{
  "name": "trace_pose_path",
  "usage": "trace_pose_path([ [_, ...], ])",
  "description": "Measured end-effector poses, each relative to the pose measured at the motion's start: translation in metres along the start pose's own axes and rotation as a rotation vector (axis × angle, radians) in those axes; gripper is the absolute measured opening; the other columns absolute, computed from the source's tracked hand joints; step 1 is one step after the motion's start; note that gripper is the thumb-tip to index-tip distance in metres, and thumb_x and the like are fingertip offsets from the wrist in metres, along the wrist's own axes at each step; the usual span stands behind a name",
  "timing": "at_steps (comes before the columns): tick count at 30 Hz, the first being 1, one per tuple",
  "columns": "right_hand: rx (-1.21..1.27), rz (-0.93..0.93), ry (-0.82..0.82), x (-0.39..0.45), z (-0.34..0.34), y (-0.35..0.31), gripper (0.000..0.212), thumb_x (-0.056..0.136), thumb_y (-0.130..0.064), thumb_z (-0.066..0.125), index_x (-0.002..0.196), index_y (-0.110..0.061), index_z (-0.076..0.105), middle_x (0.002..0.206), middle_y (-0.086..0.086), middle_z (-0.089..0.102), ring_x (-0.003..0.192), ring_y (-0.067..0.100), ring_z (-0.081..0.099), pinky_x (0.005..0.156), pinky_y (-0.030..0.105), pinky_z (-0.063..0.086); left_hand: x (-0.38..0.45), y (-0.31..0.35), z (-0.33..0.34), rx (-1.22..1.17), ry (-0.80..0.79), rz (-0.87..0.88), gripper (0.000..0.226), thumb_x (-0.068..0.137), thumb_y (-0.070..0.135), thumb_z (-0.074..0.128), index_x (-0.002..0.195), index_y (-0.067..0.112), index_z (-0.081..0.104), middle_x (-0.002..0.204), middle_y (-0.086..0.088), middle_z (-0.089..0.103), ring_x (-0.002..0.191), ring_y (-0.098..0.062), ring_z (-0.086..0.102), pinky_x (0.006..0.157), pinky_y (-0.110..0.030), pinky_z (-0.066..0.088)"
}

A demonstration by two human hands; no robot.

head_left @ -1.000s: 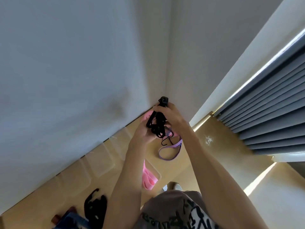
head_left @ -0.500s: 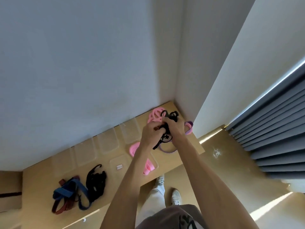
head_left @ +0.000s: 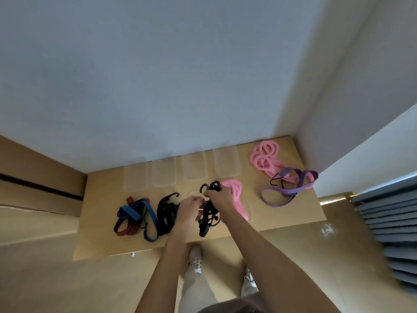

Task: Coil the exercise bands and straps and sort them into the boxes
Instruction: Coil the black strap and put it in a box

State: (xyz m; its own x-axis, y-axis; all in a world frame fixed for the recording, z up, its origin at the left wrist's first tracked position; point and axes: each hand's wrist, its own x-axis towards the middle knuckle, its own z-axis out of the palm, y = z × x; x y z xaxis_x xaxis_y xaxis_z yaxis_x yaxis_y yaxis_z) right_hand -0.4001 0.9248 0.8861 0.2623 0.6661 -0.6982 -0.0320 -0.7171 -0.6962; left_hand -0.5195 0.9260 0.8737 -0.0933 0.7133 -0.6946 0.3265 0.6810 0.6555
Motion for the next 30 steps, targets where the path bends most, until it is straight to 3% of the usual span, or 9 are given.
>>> trace_pose_path([
  [2,-0.038,0.014,-0.06,0.001,0.043,0.005,0.011,0.075,-0.012,0.068,0.084,-0.01,0.062,0.077,0.009,0.063,0.076,0.028,0.065,0.067,0.037,0.053,0.012,-0.02,-0.035,0.112,0.115,0.046,0.017,0.094,0.007,0.053,0.087,-0.005,0.062,0.071,-0.02,0.057,0.059,-0.02,0.05,0.055,-0.038,0.039],
  [3,-0.075,0.018,-0.074,0.002,0.065,0.006,0.009,0.075,-0.009,0.067,0.077,-0.011,0.059,0.074,0.008,0.062,0.076,0.03,0.064,0.069,0.039,0.054,0.019,-0.03,-0.053,0.176,0.185,0.062,0.017,0.094,0.009,0.053,0.084,0.001,0.064,0.074,-0.016,0.059,0.064,-0.022,0.054,0.06,-0.044,0.044],
  [5,-0.182,0.019,-0.065,0.007,0.106,0.009,0.012,0.075,-0.008,0.064,0.071,-0.013,0.055,0.069,0.004,0.059,0.075,0.027,0.06,0.066,0.033,0.049,0.035,-0.043,-0.088,0.261,0.313,0.056,0.02,0.096,0.014,0.053,0.105,0.014,0.071,0.099,-0.008,0.07,0.092,-0.028,0.065,0.078,-0.043,0.051],
  [7,-0.265,0.014,-0.055,0.013,0.142,0.01,0.004,0.077,-0.008,0.062,0.079,-0.01,0.061,0.077,0.006,0.064,0.079,0.027,0.061,0.066,0.031,0.048,0.056,-0.052,-0.118,0.32,0.378,0.07,0.03,0.096,0.014,0.053,0.123,0.009,0.067,0.118,-0.01,0.069,0.108,-0.03,0.063,0.088,-0.039,0.052],
  [11,-0.392,0.006,-0.017,0.027,0.198,0.017,0.036,0.081,-0.013,0.061,0.116,-0.009,0.061,0.108,0.011,0.067,0.1,0.029,0.064,0.08,0.035,0.055,0.095,-0.065,-0.157,0.427,0.331,0.147,0.026,0.099,0.016,0.054,0.121,0.009,0.065,0.118,-0.009,0.067,0.102,-0.024,0.064,0.08,-0.032,0.05],
  [16,-0.42,0.002,0.049,0.046,0.232,0.019,0.047,0.083,-0.012,0.063,0.129,-0.014,0.053,0.116,0.015,0.063,0.101,0.032,0.063,0.078,0.036,0.056,0.127,-0.067,-0.186,0.416,0.285,0.198,0.026,0.1,0.012,0.053,0.122,0.01,0.066,0.116,-0.007,0.07,0.101,-0.023,0.066,0.087,-0.038,0.055],
  [21,-0.541,-0.062,0.077,0.043,0.238,0.025,0.068,0.081,-0.029,0.068,0.143,-0.023,0.041,0.13,0.009,0.056,0.118,0.029,0.054,0.1,0.042,0.048,0.133,-0.064,-0.195,0.41,0.255,0.29,0.024,0.099,0.011,0.054,0.118,0.007,0.069,0.111,-0.008,0.072,0.097,-0.022,0.066,0.086,-0.034,0.054],
  [25,-0.521,-0.139,0.208,0.027,0.223,0.018,0.063,0.085,-0.034,0.062,0.143,-0.018,0.044,0.132,0.008,0.055,0.119,0.03,0.051,0.104,0.041,0.043,0.111,-0.048,-0.187,0.364,0.218,0.401,0.026,0.099,0.011,0.052,0.12,0.009,0.067,0.111,-0.003,0.071,0.1,-0.02,0.065,0.085,-0.033,0.054],
  [30,-0.287,-0.13,0.353,0.008,0.163,0.009,0.039,0.088,-0.008,0.059,0.126,-0.004,0.059,0.122,0.015,0.061,0.113,0.03,0.057,0.094,0.034,0.046,0.058,-0.022,-0.149,0.276,0.162,0.649,0.015,0.095,0.004,0.059,0.103,0.006,0.071,0.093,0.002,0.071,0.088,-0.019,0.068,0.077,-0.037,0.058],
])
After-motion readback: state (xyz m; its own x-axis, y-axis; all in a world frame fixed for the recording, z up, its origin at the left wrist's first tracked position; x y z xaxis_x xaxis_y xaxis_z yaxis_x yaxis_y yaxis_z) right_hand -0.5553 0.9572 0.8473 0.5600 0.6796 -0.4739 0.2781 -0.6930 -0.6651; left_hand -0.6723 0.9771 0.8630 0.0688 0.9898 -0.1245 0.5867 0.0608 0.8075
